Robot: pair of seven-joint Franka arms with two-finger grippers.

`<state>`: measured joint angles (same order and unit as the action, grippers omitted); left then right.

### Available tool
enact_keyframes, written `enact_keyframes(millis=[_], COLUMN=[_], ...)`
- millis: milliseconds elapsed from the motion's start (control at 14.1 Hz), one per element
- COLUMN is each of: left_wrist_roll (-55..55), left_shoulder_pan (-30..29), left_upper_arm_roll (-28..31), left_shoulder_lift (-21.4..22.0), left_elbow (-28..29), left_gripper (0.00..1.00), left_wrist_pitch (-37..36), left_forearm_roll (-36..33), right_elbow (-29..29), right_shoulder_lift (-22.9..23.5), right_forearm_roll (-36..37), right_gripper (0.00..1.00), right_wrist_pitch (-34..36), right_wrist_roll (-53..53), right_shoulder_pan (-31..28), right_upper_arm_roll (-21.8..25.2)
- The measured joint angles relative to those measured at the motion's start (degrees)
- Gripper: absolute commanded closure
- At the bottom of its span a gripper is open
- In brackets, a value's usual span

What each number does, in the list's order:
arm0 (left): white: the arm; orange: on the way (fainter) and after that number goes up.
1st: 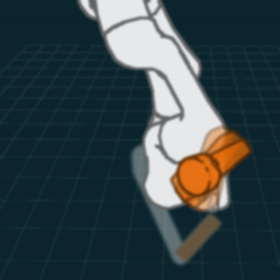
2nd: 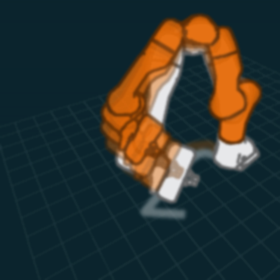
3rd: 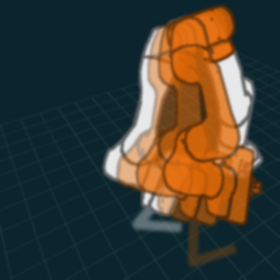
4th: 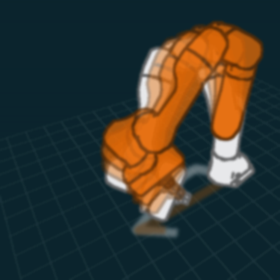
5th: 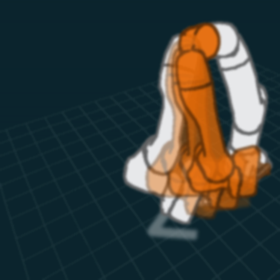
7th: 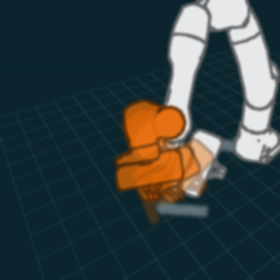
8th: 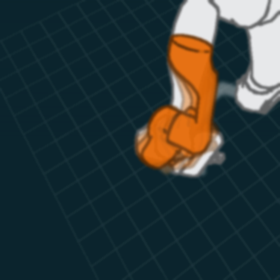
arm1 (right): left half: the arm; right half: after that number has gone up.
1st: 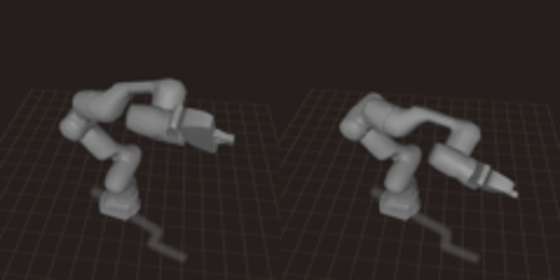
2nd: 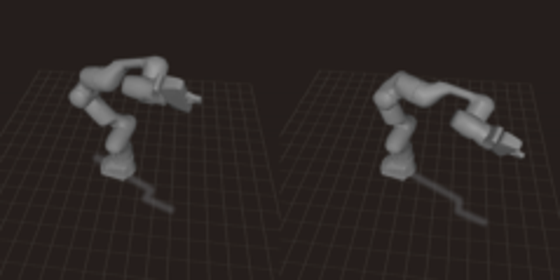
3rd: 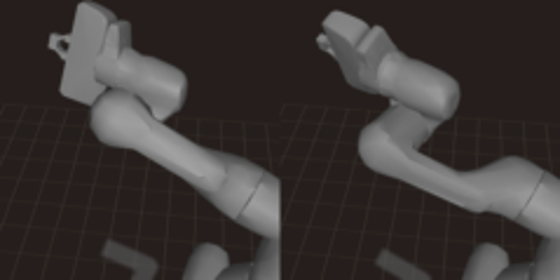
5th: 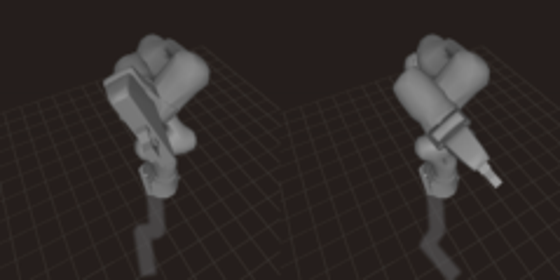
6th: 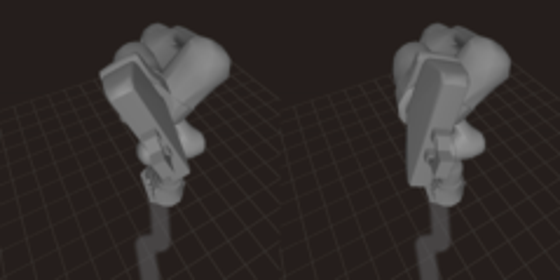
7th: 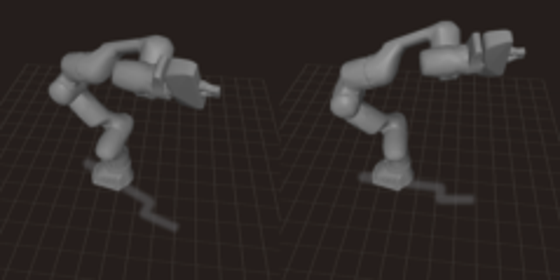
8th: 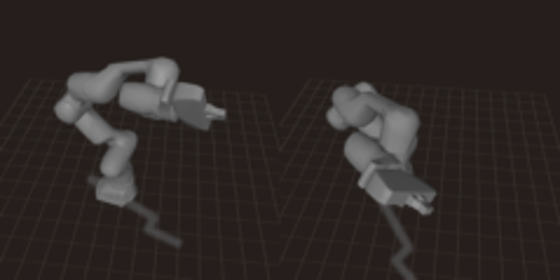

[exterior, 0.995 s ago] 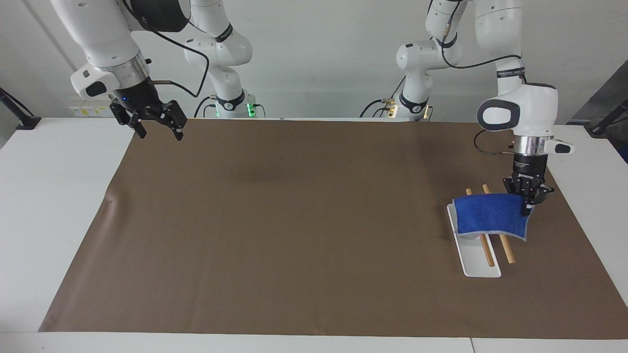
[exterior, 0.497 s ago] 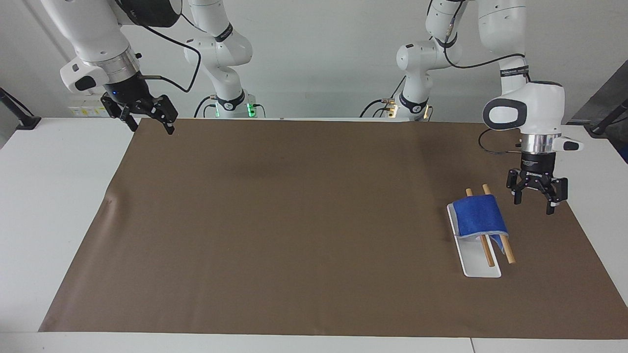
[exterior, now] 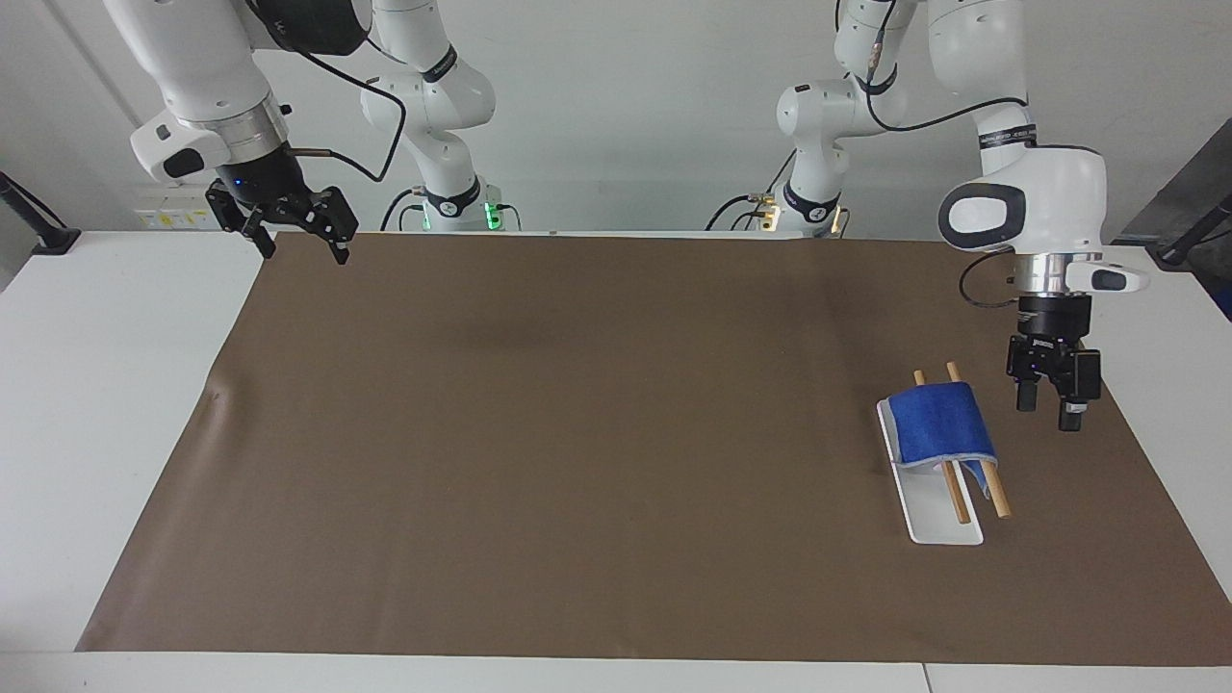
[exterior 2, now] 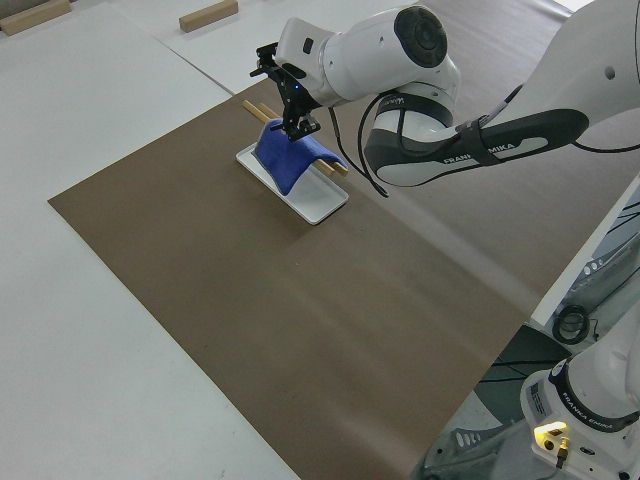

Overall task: Right arm passes towel to left arm to hang
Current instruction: 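Release the towel and raise the left gripper away from the rack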

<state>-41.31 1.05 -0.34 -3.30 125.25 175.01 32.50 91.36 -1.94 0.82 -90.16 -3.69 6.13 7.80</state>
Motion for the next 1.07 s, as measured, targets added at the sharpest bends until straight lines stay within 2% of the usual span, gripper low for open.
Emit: enact_keyframes(millis=[284,426,569,711,1066], left_wrist_roll=[18.8,29.9,41.2,47.1,48.2], left_shoulder_pan=[6.9,8.5,8.8,8.4,5.0], left_upper_arm_roll=[-0.2,-0.2,-0.1,0.3,0.9], left_shoulder_lift=[-0.1,-0.2,-0.6,-0.8,-0.9], left_elbow=[-1.3,-3.3,-6.5,-11.6,-29.3], left_gripper=[0.00,0.00,0.00,0.00,0.00], left_wrist_pitch=[0.1,-0.1,-3.6,-12.4,-44.5], left_forearm_roll=[0.0,-0.1,0.0,-2.3,-22.5], right_elbow=[0.5,0.9,1.2,1.5,1.6], right_shoulder_lift=[0.0,0.0,-0.1,-0.3,-0.6], right_forearm_roll=[-1.0,-1.0,-1.0,-1.0,-1.0], right_gripper=[0.00,0.00,0.00,0.00,0.00], right_wrist_pitch=[0.0,0.0,0.0,0.0,-0.1], right_wrist_roll=[-0.3,-0.3,-0.3,-0.3,-0.3], right_shoulder_pan=[0.0,0.0,0.1,0.1,0.5], right_upper_arm_roll=[0.0,0.0,0.0,0.0,-0.1])
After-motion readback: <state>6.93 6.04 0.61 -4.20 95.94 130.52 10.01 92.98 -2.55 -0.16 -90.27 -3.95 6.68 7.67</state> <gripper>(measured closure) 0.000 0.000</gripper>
